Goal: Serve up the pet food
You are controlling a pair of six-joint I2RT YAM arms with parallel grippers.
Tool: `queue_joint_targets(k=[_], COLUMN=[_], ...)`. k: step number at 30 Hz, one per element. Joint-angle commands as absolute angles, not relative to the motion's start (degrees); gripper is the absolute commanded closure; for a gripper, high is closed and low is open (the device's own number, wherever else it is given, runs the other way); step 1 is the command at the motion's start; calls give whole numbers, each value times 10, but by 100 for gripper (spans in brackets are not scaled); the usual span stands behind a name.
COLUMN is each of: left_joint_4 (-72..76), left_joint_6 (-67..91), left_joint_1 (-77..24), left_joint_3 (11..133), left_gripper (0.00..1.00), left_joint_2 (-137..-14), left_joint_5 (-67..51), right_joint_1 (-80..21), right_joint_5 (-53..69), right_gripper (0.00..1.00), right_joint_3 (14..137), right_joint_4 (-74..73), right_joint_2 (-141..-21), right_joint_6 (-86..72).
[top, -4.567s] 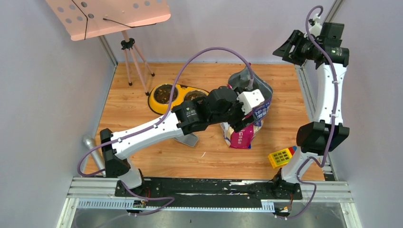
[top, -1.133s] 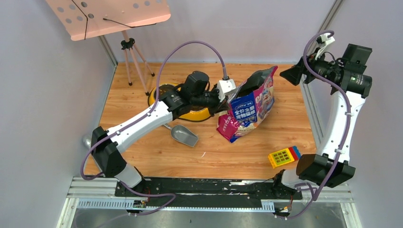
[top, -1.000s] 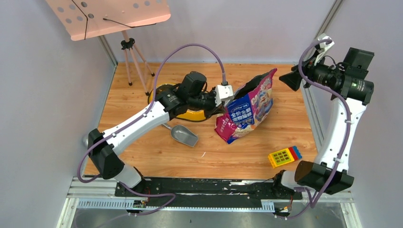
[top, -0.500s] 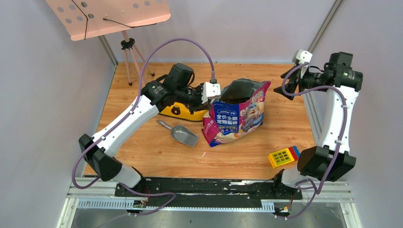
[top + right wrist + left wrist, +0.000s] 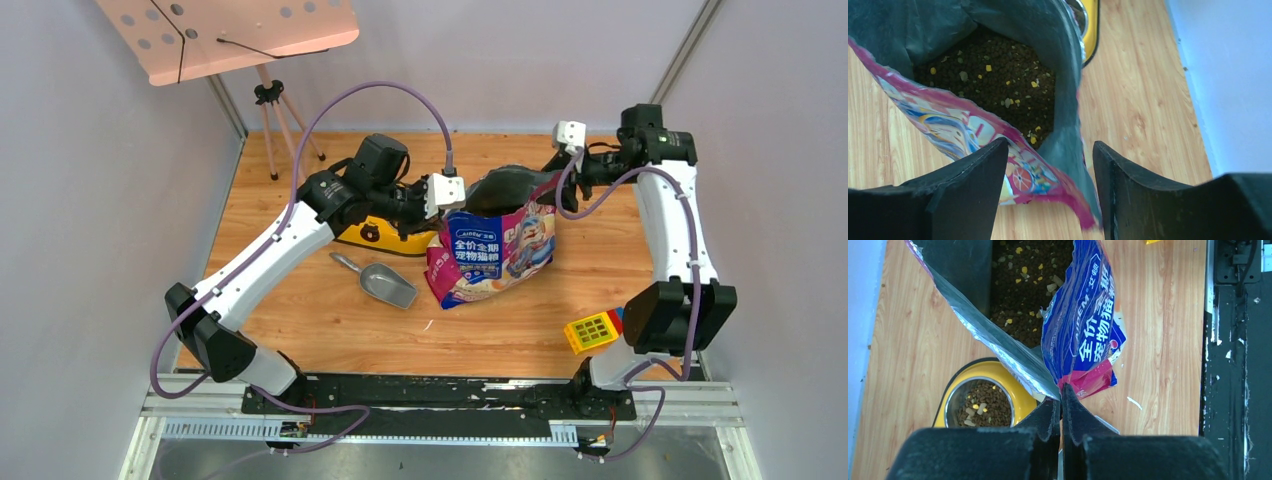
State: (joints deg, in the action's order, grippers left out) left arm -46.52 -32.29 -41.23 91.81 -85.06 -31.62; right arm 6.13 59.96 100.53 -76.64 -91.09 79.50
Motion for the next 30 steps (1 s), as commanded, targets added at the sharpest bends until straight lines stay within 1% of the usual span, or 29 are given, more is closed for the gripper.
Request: queue_joint_targets(k=[1, 2, 5, 7, 8, 9, 10, 15, 20, 24, 25, 26, 27, 28, 29, 30], left_joint_4=[-447, -448, -458, -465, -469, -479, -485, -496, -414, -389, -385, -382, -382, -371, -360, -335], left_joint_6=[-327, -326, -320, -325, -328, -337, -342, -336, -261, -246, -246, -245, -244, -231, -220, -205], left_joint_1=[-405, -402, -392, -381, -372, -367, -358, -333, -331, -330, -330, -330, -331, -331, -334, -336], left_joint_3=[942, 942, 945, 945, 945, 945, 945, 935, 919, 906, 902, 897, 896, 893, 890, 885], left_gripper=[100, 100, 100, 100, 100, 100, 100, 100, 100, 100, 95, 79, 69, 53, 47, 34], left_joint_2=[-815, -815, -811, -807, -806, -802, -800, -787, -794, -804, -803, -799, -797, -794, -793, -794], left_joint_5=[-299, -297, -294, -301, -314, -322, -332, -348, -358, -375, -379, -391, -400, -419, -426, -434], right_joint_1=[40, 40, 44, 50, 55, 62, 71, 102, 105, 105, 105, 105, 105, 105, 105, 105], right_joint_5=[575, 567, 529, 514, 510, 508, 508, 480, 518, 544, 548, 551, 555, 560, 566, 572], right_gripper=[39, 44, 61, 77, 90, 97, 100, 100, 100, 100, 100, 97, 94, 91, 88, 86], right_joint_3=[1002, 1002, 1015, 1038, 1053, 1065, 1072, 1067, 1035, 987, 978, 971, 968, 965, 962, 962], right_joint_4=[-747, -752, -798, -846, -868, -880, -881, -881, -881, -876, -871, -868, -870, -871, -870, -868], right_joint_2=[-917, -915, -914, -914, -914, -909, -899, -841, -823, -814, -811, -809, -807, -804, -802, -798], right_joint_6=[819, 821, 841, 854, 856, 848, 837, 853, 847, 805, 785, 769, 759, 753, 750, 749])
